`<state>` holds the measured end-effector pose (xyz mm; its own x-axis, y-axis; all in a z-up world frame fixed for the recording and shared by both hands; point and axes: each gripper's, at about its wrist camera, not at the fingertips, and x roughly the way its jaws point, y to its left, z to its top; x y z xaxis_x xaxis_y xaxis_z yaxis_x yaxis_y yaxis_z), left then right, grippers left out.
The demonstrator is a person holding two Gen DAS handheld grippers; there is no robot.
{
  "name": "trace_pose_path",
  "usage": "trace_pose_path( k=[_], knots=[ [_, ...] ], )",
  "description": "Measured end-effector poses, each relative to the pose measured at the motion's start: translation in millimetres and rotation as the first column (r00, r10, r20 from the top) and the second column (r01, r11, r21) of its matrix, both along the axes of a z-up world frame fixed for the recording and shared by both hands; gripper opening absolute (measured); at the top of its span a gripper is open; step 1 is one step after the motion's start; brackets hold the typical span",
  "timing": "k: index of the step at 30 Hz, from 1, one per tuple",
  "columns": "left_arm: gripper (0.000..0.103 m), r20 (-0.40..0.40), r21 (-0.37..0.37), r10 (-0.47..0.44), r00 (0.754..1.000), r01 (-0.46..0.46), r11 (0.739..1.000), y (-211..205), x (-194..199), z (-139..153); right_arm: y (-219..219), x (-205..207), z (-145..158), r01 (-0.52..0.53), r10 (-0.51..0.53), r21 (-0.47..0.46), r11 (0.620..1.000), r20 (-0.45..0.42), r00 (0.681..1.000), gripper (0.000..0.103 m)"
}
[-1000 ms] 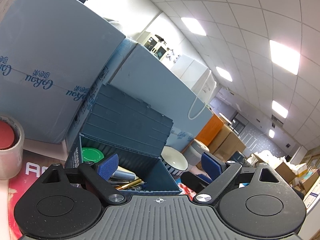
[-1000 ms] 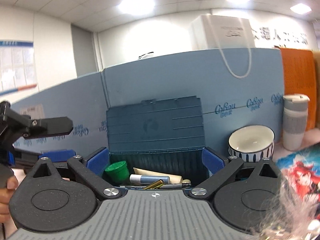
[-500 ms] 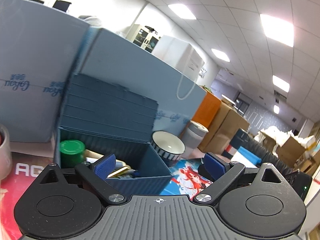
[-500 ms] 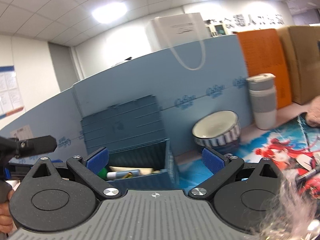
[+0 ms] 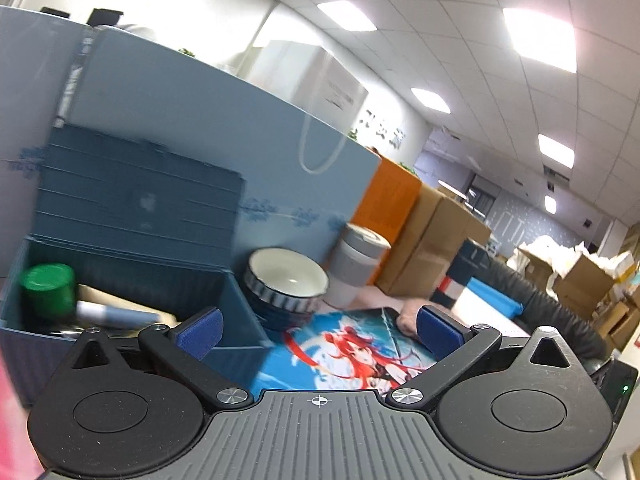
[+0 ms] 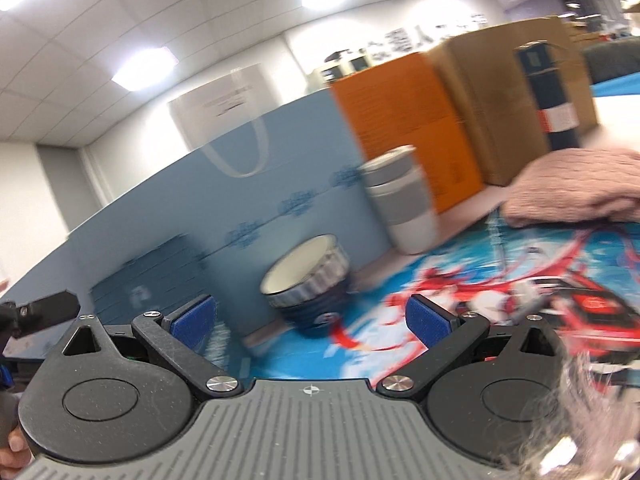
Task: Organize rigid objects
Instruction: 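Move both grippers back from the box toward the desk mat, then close the left gripper on the last black marker while the right gripper grasps a grey pen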
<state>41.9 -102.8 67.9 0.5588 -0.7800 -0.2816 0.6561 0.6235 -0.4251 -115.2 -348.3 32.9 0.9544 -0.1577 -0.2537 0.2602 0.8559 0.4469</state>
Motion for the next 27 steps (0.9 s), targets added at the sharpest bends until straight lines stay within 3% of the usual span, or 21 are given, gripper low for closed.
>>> trace_pose_path(
  k=[11,15,20,24,27],
  knots=[
    [0.103,0.029,0.090,-0.154,0.988,0.151,0.984,-83,-10,-19,-72,-43,-24,0.162,-0.162,0.079,0.984,-0.005,0.987,0.102],
    [0.103,0.111,0.150,-0.207,0.972,0.190,0.970,-108,-19,-26,-89,-55,-32,0.258,-0.264,0.122,0.958,0.037,0.964,0.102],
    [0.103,0.236,0.276,-0.292,0.927,0.224,0.935,-137,-33,-35,-101,-61,-37,0.363,-0.379,0.139,0.921,0.106,0.919,0.102],
    [0.103,0.234,0.317,-0.389,0.891,0.308,0.897,-158,-34,-46,-107,-70,-46,0.435,-0.463,0.173,0.884,0.188,0.866,0.102],
    [0.103,0.222,0.376,-0.486,0.845,0.385,0.842,-178,-34,-57,-111,-73,-52,0.449,-0.486,0.204,0.870,0.204,0.850,0.102]
  ],
)
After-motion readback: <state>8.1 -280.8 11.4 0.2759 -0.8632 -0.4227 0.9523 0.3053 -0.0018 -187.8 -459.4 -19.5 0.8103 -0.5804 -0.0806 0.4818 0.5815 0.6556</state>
